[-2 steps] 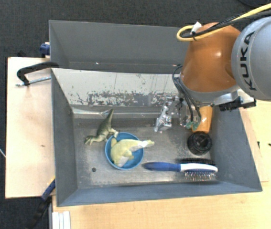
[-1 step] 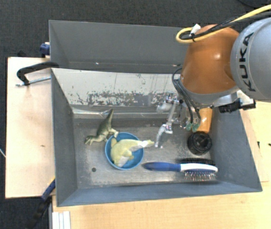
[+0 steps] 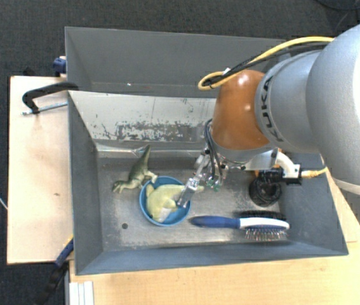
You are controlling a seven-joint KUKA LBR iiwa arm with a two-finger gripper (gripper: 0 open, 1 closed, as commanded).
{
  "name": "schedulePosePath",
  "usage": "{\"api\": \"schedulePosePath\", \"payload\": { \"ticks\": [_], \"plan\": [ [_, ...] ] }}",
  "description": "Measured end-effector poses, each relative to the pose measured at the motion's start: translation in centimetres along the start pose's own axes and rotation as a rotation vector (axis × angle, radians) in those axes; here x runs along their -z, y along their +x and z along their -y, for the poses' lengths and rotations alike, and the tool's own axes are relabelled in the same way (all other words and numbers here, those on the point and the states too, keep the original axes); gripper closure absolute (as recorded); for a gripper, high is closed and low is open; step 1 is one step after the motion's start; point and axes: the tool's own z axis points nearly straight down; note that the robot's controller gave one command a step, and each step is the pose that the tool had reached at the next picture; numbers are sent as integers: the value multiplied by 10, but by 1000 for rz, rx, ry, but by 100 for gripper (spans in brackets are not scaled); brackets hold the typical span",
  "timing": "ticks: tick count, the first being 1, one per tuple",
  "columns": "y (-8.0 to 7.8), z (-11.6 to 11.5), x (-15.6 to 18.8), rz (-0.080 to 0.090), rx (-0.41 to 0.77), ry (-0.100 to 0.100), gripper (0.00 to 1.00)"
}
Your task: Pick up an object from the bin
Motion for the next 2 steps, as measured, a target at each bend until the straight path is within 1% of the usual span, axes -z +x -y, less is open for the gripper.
{"api": "schedulePosePath", "payload": {
  "ticks": [1, 2],
  "plan": [
    [33, -58, -13, 14, -71, -6, 0],
    [32, -59, -10, 16, -71, -12, 100]
  ]
}}
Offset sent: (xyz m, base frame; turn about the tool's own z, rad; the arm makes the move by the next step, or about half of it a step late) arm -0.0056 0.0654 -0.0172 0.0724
